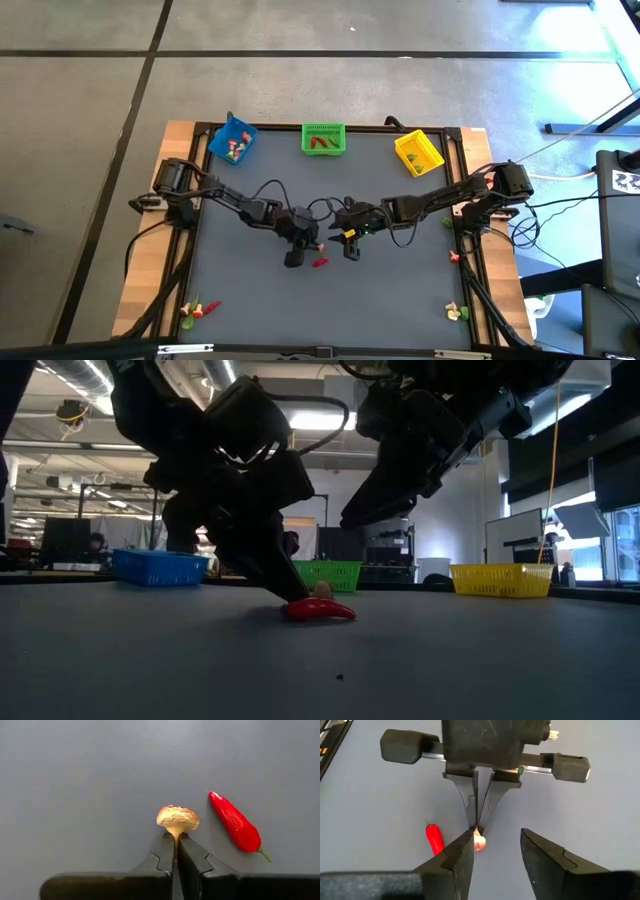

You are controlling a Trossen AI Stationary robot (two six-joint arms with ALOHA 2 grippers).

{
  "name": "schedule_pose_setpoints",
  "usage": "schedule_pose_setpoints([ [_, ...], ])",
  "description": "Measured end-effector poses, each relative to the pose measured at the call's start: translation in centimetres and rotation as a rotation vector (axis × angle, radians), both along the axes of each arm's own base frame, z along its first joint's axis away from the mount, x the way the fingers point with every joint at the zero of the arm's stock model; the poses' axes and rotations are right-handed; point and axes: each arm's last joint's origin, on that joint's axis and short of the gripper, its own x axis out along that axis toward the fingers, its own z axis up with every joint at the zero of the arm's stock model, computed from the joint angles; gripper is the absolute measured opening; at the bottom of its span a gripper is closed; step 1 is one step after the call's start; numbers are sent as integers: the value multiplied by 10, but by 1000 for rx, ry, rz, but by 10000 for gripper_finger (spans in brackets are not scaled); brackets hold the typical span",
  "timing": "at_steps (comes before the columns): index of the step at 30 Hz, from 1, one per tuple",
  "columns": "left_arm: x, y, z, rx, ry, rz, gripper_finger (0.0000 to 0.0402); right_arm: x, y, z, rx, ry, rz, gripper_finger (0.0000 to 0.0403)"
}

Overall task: Sort produce into baskets
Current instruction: Put the brown mushroom into the blue bin

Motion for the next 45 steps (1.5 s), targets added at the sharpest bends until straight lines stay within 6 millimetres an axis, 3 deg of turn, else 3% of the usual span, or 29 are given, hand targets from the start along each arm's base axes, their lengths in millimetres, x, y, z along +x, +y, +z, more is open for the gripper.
schedule_pose_setpoints([
  [7, -7, 1, 13, 26, 28, -16, 23, 0, 0, 0, 21, 2, -16, 161],
  [18, -36, 21, 70, 99, 49, 61, 24, 0, 0, 1, 23, -4, -17, 161],
  [25, -62, 49, 105, 145, 39, 176, 30, 0, 0, 0, 22, -2, -17, 161],
  [30, -80, 73, 118, 209, 69, 302, 28, 0, 0, 0, 22, -2, -17, 161],
  [45, -133, 159, 121, 270, 250, 688, 33, 0, 0, 0, 27, 0, -21, 161],
])
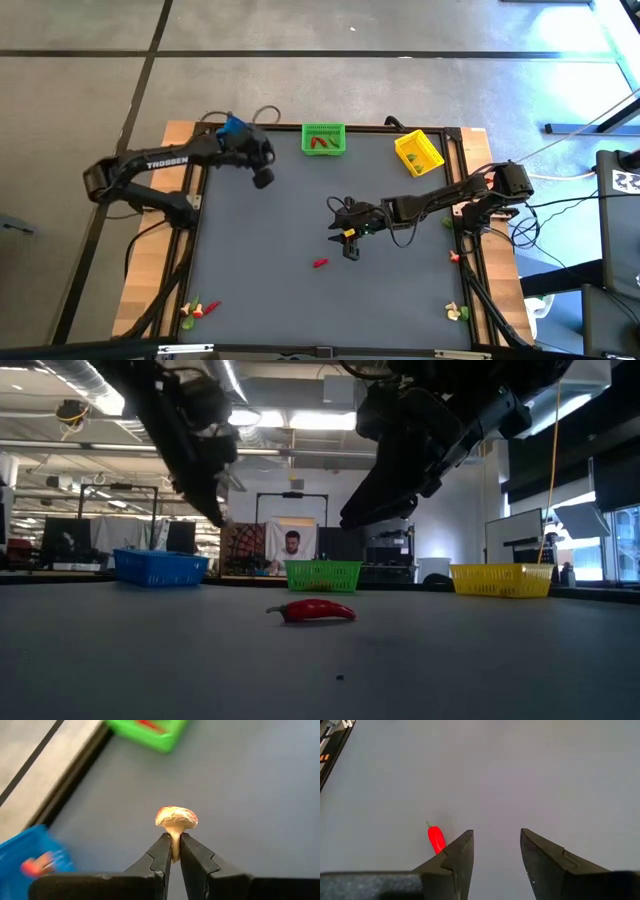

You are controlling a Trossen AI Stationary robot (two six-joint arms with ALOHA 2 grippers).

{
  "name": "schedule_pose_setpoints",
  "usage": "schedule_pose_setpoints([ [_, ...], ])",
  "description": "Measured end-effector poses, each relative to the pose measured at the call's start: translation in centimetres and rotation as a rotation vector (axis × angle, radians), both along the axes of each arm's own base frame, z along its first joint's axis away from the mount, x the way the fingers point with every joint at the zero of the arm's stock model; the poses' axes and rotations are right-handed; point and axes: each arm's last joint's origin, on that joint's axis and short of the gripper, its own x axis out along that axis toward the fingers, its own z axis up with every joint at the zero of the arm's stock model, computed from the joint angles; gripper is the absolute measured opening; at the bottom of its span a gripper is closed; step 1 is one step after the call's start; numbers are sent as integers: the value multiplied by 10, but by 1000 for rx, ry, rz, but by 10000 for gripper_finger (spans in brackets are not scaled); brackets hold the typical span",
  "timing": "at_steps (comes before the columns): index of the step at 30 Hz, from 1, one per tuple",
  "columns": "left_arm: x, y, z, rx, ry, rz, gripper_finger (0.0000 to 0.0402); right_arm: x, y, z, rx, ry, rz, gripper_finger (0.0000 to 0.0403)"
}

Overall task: Sort produce into baskets
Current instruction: Put the brown mushroom into the blue bin, then put the red chili pepper into the green bin

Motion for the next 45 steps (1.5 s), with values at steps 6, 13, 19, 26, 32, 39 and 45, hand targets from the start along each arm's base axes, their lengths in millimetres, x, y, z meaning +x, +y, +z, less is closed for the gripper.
schedule_pose_setpoints([
  [6, -30, 31, -4, -30, 61, 181, 33, 0, 0, 0, 0, 3, 0, 161],
  [13, -62, 57, -4, 15, 127, 416, 33, 0, 0, 0, 0, 3, 0, 161],
  [19, -76, 67, -4, 9, 127, 491, 33, 0, 0, 0, 0, 3, 0, 161],
  [26, -82, 70, -5, -6, 118, 546, 56, 0, -1, 0, -11, 1, -15, 161],
  [32, -82, 70, -5, -7, 122, 537, 128, 0, -1, 0, -12, 1, -15, 161],
  [39, -72, 63, -5, -48, 93, 450, 171, 0, -1, 0, -12, 1, -14, 161],
  [45, -48, 45, -5, -147, -1, 222, 166, 0, -1, 0, -12, 1, -15, 161],
])
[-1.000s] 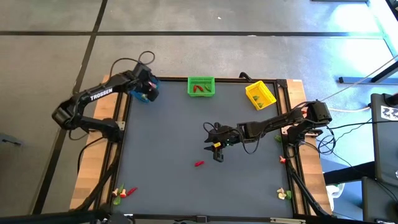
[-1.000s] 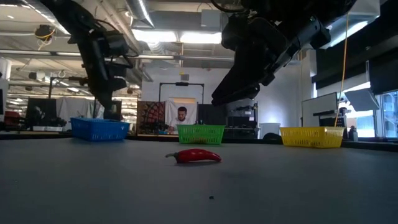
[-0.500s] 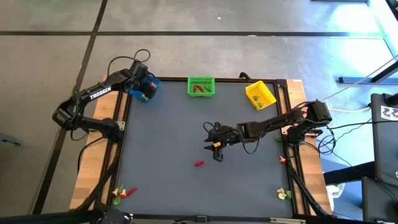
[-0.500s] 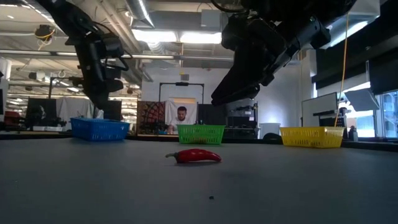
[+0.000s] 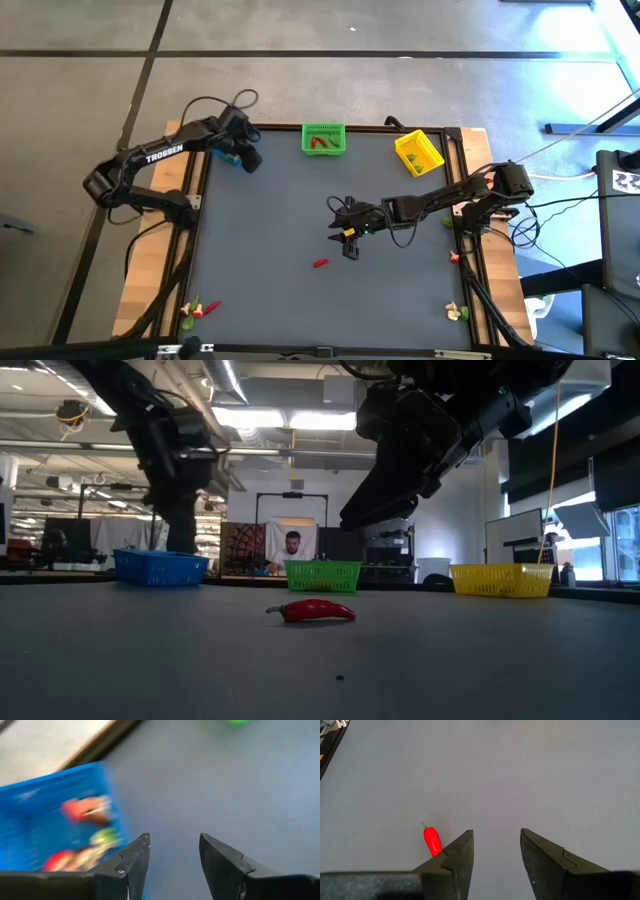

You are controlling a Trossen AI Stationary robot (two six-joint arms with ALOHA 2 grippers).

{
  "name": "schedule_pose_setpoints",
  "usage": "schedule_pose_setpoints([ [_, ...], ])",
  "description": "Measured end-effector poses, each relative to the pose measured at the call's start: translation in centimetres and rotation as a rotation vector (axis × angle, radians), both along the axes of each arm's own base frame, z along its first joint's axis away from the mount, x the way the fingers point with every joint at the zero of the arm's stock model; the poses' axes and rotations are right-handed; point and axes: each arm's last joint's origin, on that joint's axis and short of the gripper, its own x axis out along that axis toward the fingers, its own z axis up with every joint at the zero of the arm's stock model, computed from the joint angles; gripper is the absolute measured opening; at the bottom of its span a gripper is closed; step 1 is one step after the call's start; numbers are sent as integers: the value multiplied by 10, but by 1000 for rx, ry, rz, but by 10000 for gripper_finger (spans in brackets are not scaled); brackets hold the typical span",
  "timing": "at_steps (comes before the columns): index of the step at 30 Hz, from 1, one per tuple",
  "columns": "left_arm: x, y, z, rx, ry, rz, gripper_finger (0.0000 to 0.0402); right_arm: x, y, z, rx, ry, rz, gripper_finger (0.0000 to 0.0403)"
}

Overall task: Sort produce into baskets
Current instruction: Put the red chili pepper into the green bin

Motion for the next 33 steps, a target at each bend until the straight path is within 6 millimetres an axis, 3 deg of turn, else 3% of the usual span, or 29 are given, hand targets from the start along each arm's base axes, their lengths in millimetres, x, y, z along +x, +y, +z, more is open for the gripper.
schedule_pose_setpoints([
  [20, 92, -113, 11, 21, -268, -561, 157, 0, 0, 0, 0, 0, 0, 161],
  [33, 139, -185, -15, 42, -371, -859, 157, 0, 0, 0, 0, 1, 0, 161],
])
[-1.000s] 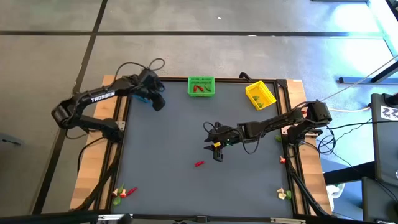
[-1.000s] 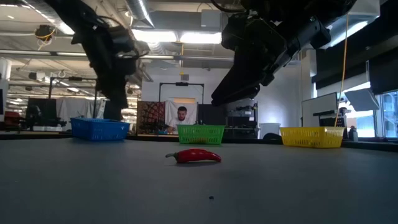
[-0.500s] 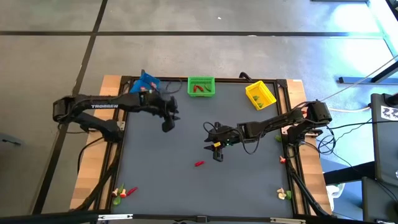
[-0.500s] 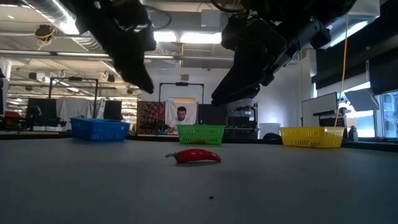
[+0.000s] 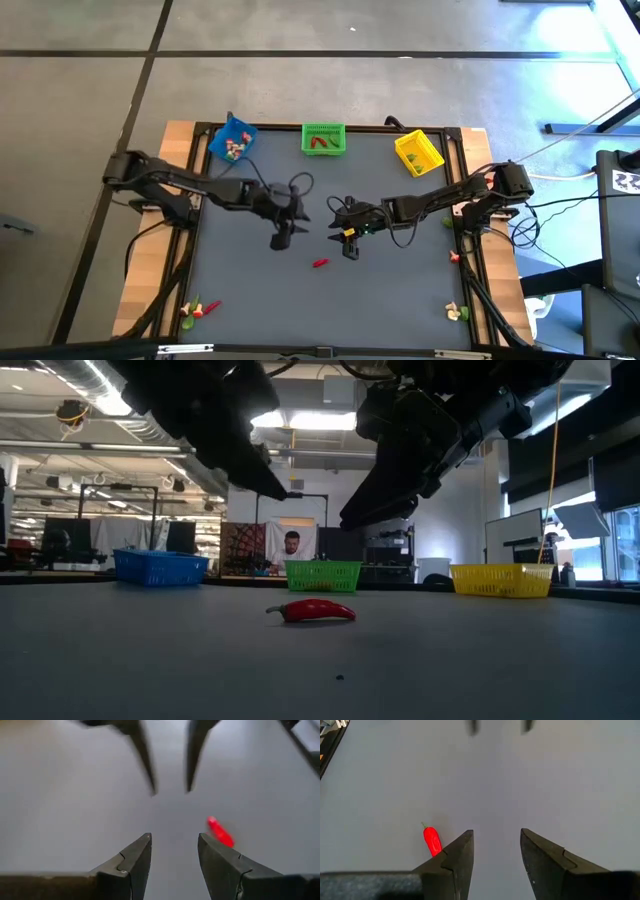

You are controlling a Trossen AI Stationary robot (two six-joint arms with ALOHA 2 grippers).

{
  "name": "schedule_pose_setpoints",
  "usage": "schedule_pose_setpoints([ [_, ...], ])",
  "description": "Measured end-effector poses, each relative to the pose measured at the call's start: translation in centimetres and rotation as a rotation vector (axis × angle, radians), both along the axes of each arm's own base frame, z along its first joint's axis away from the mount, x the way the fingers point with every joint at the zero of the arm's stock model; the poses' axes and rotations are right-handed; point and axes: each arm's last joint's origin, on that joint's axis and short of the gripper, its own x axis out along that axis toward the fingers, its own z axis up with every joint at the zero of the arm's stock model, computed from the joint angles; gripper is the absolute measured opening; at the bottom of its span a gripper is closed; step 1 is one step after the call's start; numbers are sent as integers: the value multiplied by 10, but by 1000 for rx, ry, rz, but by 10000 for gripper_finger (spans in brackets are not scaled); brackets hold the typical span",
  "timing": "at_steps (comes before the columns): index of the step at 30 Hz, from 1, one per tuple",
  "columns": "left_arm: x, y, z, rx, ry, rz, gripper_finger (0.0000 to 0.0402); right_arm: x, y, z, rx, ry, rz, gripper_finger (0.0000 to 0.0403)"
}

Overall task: Sort produce into baskets
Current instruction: Put the red chili pepper into the green bin

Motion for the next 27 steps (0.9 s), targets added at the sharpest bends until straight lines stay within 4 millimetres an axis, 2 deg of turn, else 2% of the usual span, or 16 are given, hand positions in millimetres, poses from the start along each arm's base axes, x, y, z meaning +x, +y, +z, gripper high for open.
schedule_pose_setpoints([
  [8, 25, -37, -36, -21, -41, -99, 156, 0, 0, 0, 0, 0, 0, 161],
  [14, 37, -55, -60, -51, -72, -138, 154, 0, 0, 0, -8, -1, 1, 161],
  [18, 41, -57, -69, -107, -74, -182, 154, 0, -1, 0, -27, -4, -20, 161],
  [23, 43, -50, -85, -108, -26, -193, 154, 0, -1, 0, -31, -4, -23, 161],
  [27, 48, -50, -90, -148, -61, -224, 154, 0, -1, 0, -31, -4, -23, 161],
])
